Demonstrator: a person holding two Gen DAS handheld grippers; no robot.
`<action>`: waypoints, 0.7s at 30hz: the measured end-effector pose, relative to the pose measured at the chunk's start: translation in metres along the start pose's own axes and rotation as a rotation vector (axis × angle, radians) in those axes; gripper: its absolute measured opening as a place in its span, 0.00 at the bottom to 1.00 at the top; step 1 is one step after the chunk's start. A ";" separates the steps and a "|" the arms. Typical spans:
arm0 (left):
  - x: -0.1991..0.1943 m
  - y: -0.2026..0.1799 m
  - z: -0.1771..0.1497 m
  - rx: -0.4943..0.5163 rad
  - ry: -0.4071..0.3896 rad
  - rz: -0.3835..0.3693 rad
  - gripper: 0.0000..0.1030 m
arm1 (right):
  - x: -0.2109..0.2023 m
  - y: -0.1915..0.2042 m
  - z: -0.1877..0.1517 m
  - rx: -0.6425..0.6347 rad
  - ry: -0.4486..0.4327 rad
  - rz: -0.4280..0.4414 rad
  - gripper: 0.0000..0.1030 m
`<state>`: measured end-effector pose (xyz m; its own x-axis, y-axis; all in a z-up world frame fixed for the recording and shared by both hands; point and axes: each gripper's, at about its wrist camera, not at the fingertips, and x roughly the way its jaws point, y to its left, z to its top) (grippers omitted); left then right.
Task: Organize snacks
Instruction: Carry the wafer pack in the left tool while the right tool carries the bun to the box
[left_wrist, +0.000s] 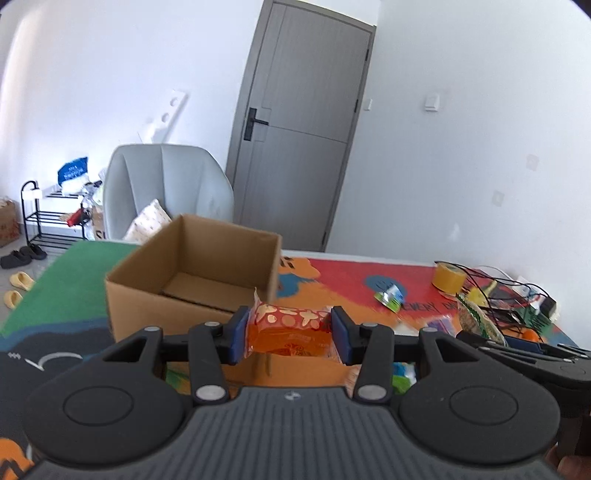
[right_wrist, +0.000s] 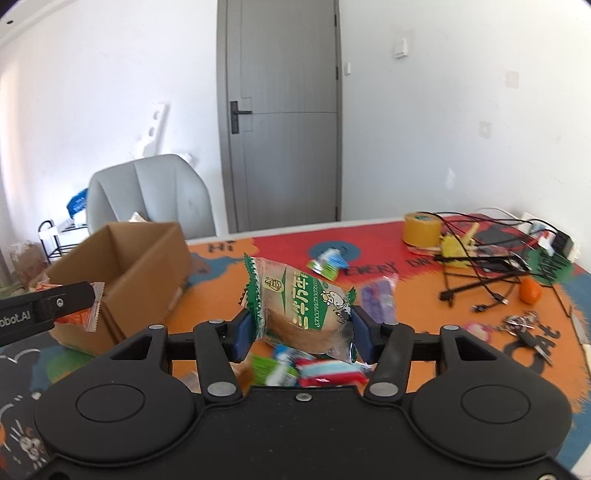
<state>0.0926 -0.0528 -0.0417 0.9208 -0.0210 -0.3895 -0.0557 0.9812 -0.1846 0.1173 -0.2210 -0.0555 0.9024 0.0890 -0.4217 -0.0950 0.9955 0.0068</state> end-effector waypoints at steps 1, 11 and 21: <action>0.000 0.003 0.003 0.001 -0.004 0.007 0.44 | 0.000 0.004 0.002 -0.001 -0.004 0.009 0.52; 0.006 0.025 0.026 0.008 -0.028 0.067 0.44 | 0.014 0.030 0.021 -0.007 -0.026 0.075 0.52; 0.025 0.051 0.048 -0.008 -0.022 0.114 0.44 | 0.037 0.056 0.041 -0.025 -0.028 0.133 0.52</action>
<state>0.1314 0.0057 -0.0177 0.9165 0.0948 -0.3886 -0.1634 0.9755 -0.1472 0.1623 -0.1602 -0.0336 0.8926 0.2212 -0.3928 -0.2244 0.9737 0.0384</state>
